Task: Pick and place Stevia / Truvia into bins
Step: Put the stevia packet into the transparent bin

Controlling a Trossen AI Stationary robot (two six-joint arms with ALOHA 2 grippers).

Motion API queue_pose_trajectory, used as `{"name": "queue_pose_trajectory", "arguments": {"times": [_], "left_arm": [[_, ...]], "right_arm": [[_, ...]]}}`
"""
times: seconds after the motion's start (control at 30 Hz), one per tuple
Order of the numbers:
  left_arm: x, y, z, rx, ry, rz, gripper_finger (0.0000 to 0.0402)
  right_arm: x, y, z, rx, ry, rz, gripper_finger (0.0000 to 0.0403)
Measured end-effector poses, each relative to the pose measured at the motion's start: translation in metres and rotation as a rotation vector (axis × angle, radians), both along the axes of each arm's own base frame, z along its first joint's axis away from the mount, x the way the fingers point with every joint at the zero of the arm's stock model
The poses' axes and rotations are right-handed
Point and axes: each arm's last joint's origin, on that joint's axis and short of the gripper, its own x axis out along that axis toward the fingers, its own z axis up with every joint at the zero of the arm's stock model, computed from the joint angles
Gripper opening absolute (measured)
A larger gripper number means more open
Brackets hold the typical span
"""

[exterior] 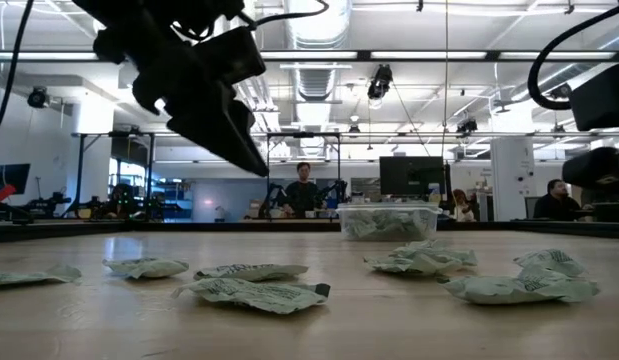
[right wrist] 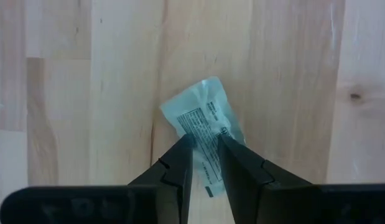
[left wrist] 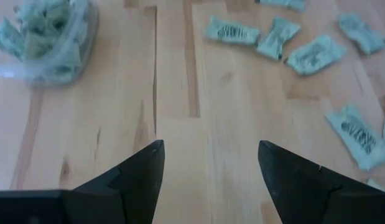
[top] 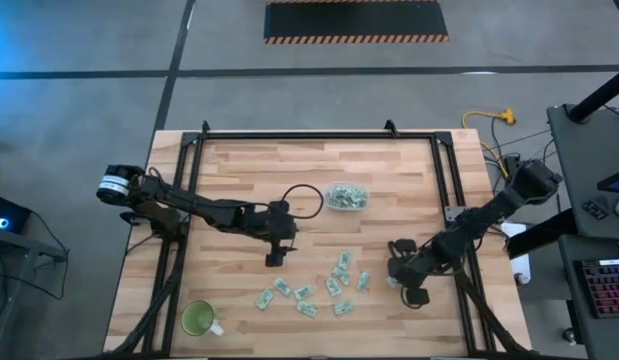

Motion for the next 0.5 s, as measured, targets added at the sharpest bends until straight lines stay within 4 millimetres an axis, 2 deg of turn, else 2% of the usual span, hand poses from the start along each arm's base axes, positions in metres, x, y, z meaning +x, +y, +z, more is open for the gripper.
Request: {"name": "queue_pose_trajectory", "arguments": {"times": [0.3, 0.5], "left_arm": [[-0.0012, 0.0002, -0.0016, 0.0, -0.003, 0.0, 0.0242], [-0.0011, 0.0002, -0.0017, 0.003, -0.005, -0.003, 0.0242]], "right_arm": [[0.0056, 0.003, 0.0034, -0.079, 0.024, -0.015, 0.0068], [0.0073, 0.0027, 0.0052, -0.107, 0.008, -0.029, 0.0031]]}}
